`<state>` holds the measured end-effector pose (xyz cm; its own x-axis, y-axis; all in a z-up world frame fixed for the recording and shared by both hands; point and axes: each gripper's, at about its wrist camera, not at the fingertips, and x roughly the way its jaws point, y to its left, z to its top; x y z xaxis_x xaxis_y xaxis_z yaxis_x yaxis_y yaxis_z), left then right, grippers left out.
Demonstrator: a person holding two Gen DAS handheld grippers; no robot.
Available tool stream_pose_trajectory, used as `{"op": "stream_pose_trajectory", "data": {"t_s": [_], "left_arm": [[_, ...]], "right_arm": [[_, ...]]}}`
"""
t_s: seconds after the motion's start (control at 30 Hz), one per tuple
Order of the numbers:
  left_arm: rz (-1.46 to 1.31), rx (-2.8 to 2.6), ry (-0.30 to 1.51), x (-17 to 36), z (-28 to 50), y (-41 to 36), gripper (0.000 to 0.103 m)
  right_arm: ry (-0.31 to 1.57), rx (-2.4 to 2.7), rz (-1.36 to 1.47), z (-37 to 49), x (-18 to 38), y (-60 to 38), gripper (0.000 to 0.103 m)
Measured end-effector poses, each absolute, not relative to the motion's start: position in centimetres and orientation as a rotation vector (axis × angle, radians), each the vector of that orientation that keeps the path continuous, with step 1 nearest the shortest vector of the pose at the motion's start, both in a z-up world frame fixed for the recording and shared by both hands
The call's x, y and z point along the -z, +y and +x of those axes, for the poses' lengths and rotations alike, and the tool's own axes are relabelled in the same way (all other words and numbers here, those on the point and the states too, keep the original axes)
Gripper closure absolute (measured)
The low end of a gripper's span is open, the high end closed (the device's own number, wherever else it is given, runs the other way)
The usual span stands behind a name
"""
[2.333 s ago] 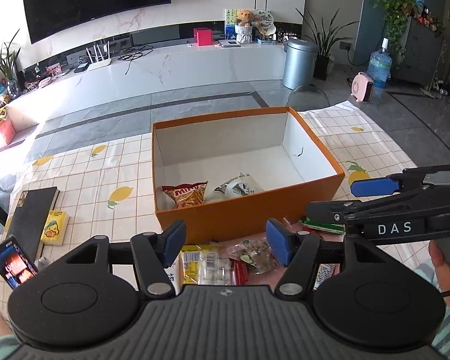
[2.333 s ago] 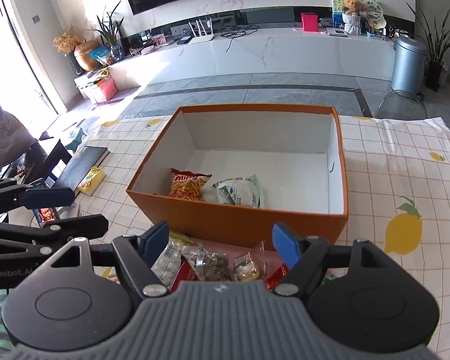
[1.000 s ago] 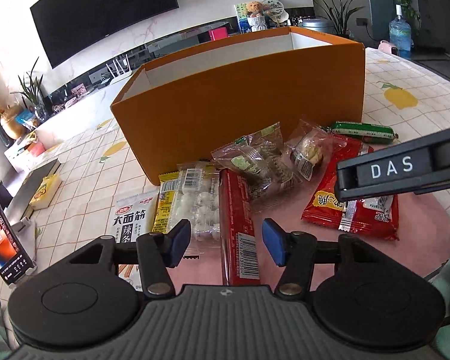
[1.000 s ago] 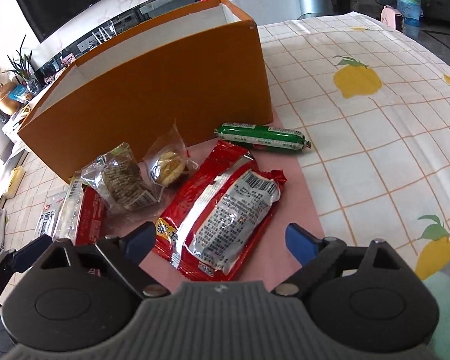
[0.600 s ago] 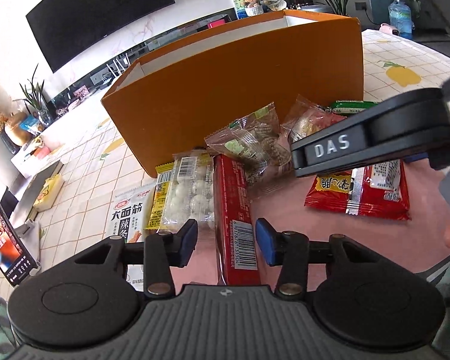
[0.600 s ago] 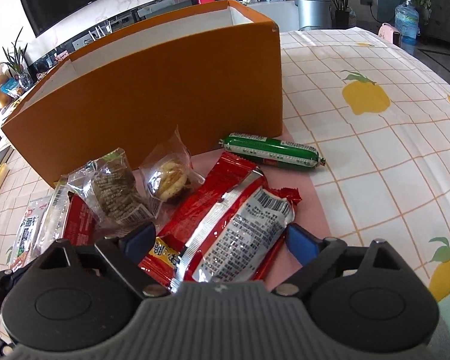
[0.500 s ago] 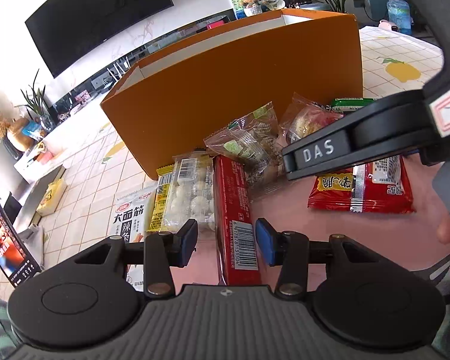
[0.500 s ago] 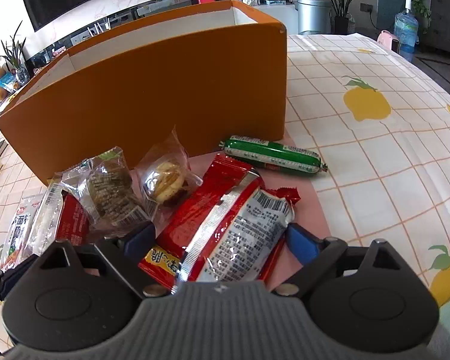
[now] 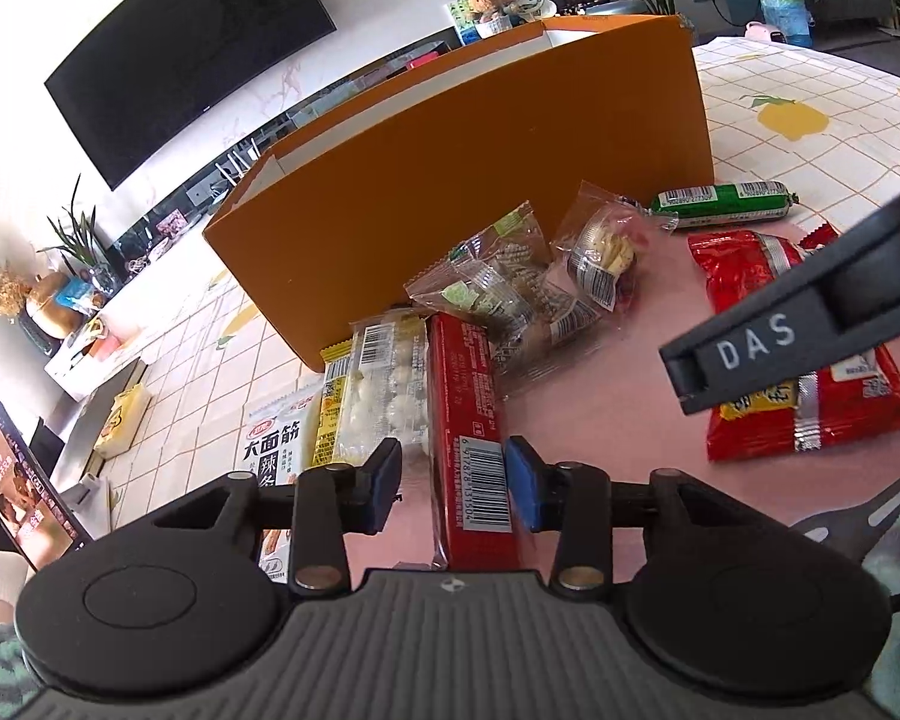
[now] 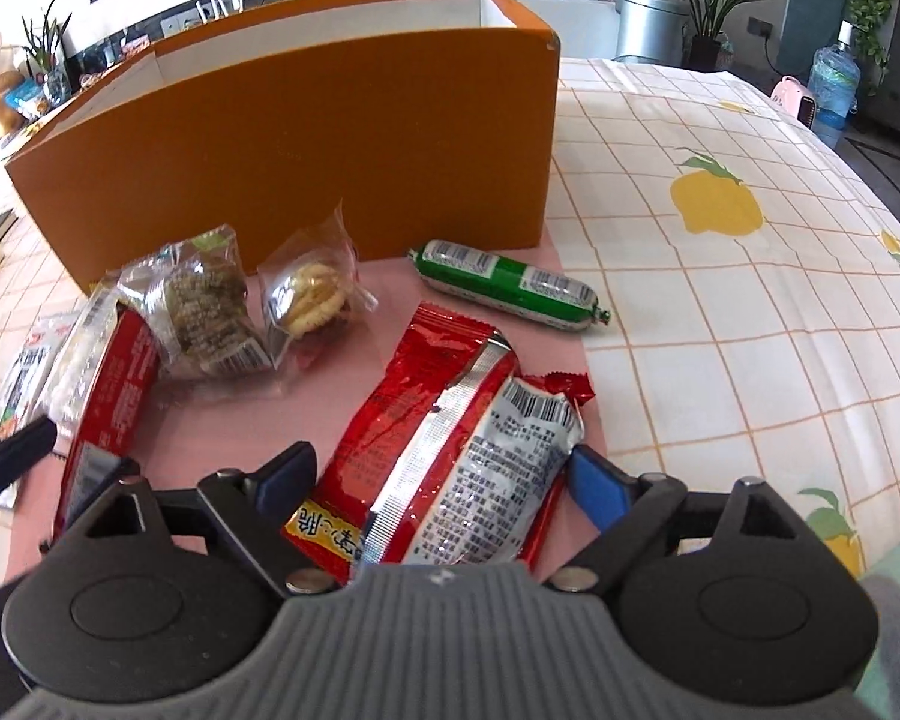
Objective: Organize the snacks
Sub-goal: 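Grasp the red wafer bar with the left tool while the right tool grasps the red-and-white packet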
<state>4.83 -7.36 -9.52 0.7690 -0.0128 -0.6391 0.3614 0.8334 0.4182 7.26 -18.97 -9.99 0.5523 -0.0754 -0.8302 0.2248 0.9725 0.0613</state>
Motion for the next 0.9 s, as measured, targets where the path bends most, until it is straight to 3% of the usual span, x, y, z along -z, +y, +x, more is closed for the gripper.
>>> {"op": "stream_pose_trajectory", "data": {"t_s": [0.4, 0.5, 0.77, 0.9], "left_arm": [[0.703, 0.211, 0.643, 10.7, 5.0, -8.8, 0.059], [0.699, 0.216, 0.653, 10.7, 5.1, -8.8, 0.067], [0.515, 0.239, 0.697, 9.5, 5.9, -7.1, 0.076], [0.418, 0.256, 0.722, 8.7, 6.3, -6.1, 0.077]], "right_arm": [[0.993, 0.139, 0.217, 5.5, 9.9, -20.2, 0.015], [0.989, 0.149, 0.215, 5.7, 10.0, -20.1, 0.014], [0.989, 0.176, 0.179, 6.3, 10.3, -19.6, 0.010], [0.981, 0.181, 0.169, 6.2, 10.2, -19.7, 0.015]]}}
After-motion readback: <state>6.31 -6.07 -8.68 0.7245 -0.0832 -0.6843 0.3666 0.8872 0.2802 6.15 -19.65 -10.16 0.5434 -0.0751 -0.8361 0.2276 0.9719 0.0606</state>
